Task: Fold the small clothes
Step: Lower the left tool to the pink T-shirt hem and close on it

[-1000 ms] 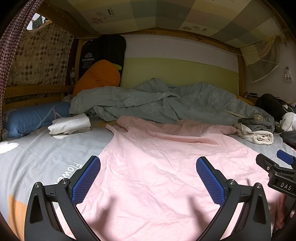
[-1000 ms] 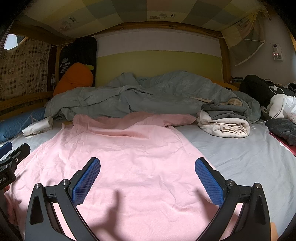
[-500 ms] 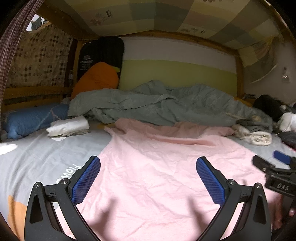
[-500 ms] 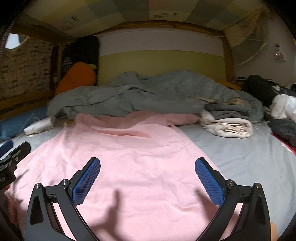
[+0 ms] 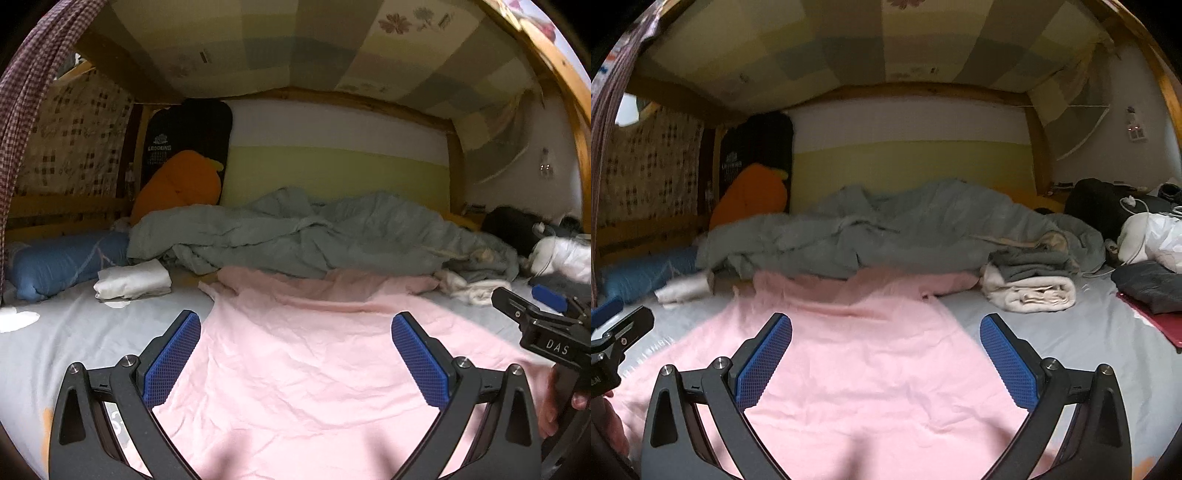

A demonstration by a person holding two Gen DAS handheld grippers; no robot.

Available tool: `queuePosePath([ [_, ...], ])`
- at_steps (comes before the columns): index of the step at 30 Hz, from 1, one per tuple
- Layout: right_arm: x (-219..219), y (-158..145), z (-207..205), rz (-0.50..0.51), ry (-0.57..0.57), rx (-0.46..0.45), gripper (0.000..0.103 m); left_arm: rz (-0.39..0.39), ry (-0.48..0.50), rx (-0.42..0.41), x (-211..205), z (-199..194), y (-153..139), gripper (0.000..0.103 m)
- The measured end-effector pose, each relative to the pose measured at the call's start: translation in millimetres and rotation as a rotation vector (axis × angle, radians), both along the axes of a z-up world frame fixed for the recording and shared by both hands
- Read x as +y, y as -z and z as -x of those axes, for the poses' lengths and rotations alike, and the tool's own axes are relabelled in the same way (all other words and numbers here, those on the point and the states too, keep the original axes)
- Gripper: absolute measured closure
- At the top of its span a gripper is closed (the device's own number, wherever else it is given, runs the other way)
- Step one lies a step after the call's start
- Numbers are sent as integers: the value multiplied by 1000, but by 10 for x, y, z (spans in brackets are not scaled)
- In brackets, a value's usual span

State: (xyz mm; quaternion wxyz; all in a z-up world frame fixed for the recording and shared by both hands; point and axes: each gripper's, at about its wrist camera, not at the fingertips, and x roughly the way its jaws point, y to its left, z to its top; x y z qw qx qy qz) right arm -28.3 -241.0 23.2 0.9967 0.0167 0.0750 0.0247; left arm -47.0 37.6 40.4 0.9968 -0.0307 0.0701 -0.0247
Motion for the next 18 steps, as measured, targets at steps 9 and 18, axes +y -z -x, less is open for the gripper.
queuePosePath([
  [9, -611, 81, 330, 37, 149, 130, 50, 13, -107, 7, 209, 291, 56, 0],
  [18, -816, 485, 294, 70, 156, 306, 63, 56, -184, 24, 336, 289, 92, 0],
])
